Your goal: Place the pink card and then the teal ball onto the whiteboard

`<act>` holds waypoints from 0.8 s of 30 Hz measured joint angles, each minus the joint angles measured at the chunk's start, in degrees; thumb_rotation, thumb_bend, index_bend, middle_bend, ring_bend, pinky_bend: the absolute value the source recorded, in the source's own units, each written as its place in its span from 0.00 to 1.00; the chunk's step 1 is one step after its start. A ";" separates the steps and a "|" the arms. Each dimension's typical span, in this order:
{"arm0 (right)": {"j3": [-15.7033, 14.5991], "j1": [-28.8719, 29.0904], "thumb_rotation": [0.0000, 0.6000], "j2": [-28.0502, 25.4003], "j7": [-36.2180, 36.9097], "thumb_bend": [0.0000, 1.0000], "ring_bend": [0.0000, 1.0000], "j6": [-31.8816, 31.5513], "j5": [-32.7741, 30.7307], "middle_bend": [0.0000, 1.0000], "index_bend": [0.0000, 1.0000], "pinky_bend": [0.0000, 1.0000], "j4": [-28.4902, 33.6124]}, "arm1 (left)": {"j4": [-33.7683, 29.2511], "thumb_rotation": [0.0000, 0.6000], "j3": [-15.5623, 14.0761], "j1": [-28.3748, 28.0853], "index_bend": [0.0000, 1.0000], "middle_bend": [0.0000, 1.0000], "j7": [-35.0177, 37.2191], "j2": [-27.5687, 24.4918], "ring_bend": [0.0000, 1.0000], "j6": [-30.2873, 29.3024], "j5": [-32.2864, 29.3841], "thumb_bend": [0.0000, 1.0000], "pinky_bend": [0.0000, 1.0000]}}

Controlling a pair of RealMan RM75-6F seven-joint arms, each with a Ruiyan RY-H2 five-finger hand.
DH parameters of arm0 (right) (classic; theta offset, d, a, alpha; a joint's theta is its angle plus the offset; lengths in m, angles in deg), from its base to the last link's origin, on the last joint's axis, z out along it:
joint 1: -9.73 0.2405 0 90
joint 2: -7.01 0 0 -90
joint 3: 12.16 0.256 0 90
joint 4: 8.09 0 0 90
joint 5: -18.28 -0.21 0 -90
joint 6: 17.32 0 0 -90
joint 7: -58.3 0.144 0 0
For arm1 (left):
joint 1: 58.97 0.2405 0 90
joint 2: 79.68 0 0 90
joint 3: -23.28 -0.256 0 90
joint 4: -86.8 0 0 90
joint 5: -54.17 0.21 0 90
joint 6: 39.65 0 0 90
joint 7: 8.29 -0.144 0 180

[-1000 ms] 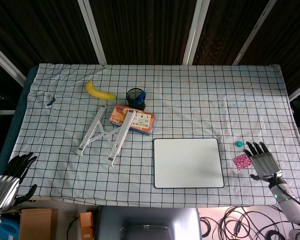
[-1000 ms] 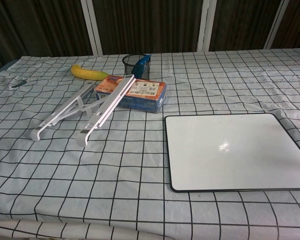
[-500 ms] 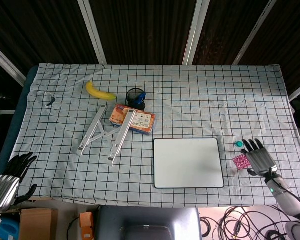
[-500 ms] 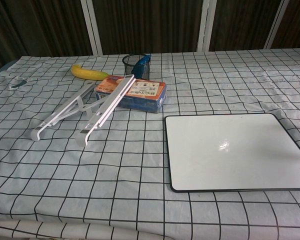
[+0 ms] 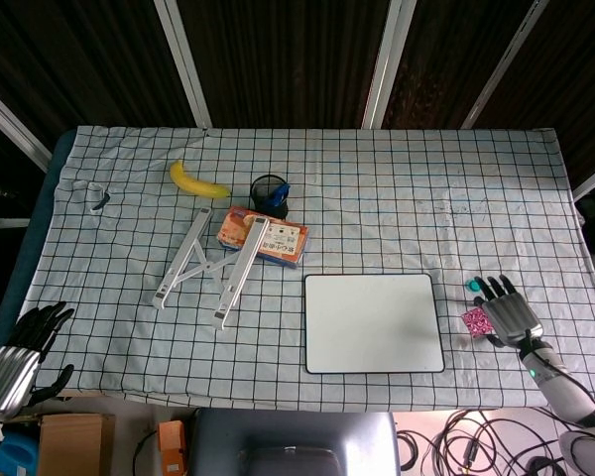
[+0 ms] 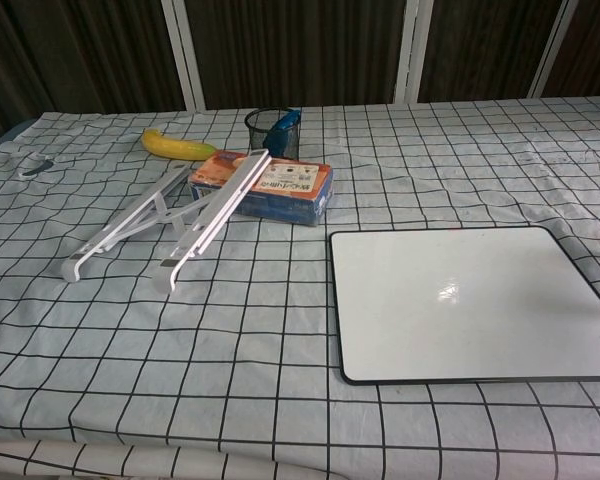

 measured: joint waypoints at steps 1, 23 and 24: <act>0.03 0.10 1.00 0.19 0.18 0.18 0.00 0.07 -0.04 0.00 0.33 0.00 -0.23 | -0.01 1.00 0.00 0.00 0.00 0.00 0.04 0.00 0.00 -0.02 0.01 0.39 0.00; -0.09 -0.05 1.00 1.71 2.06 0.18 0.00 -1.50 0.38 0.00 0.47 0.00 -2.71 | 0.22 1.00 0.05 0.17 0.00 0.00 0.48 -0.01 0.00 -0.51 0.11 0.39 0.00; -0.08 -0.17 1.00 1.67 2.23 0.18 0.00 -1.69 0.42 0.00 0.47 0.00 -2.77 | 0.24 1.00 0.04 0.17 0.00 0.00 0.51 -0.01 0.00 -0.51 0.14 0.39 0.00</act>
